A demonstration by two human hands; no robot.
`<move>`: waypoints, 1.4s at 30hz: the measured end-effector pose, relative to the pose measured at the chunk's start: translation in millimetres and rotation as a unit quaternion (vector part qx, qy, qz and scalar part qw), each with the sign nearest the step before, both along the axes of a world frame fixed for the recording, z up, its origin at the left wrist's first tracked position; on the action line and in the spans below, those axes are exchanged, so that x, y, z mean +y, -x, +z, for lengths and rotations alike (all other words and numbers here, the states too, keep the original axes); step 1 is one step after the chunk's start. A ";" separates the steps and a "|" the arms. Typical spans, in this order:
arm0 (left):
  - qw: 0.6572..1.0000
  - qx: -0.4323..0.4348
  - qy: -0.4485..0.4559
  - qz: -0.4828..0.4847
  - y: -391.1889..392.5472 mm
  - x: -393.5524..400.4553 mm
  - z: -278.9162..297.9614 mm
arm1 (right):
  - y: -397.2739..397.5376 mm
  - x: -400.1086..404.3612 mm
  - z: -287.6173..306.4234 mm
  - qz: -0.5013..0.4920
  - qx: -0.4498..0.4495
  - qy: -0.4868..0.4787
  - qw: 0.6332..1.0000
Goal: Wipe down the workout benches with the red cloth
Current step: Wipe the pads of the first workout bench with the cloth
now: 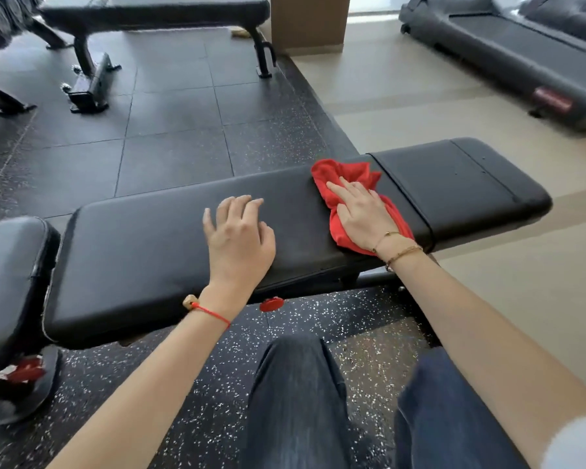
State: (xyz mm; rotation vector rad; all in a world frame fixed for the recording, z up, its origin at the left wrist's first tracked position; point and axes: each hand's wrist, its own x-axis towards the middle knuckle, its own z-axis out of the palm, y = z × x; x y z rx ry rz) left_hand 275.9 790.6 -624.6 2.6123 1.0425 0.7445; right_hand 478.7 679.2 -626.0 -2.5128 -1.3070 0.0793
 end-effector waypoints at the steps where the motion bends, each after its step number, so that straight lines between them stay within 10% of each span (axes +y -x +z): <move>1: 1.000 -0.003 0.002 -0.016 -14.6 -8.0 3.7 | -0.3 -0.8 0.8 0.004 0.007 -0.001 1.000; 18: 0.997 0.053 0.019 -0.047 -176.0 -124.4 -18.1 | -106.5 -137.5 12.5 -0.022 -0.071 -0.040 0.996; 35: 0.994 0.076 -0.037 0.065 -205.1 -134.9 -29.3 | -165.9 -122.8 0.3 0.188 -0.027 0.019 0.982; 42: 0.995 0.064 -0.047 0.066 -204.0 -135.0 -30.6 | -255.9 -141.9 0.0 0.056 -0.017 0.052 0.997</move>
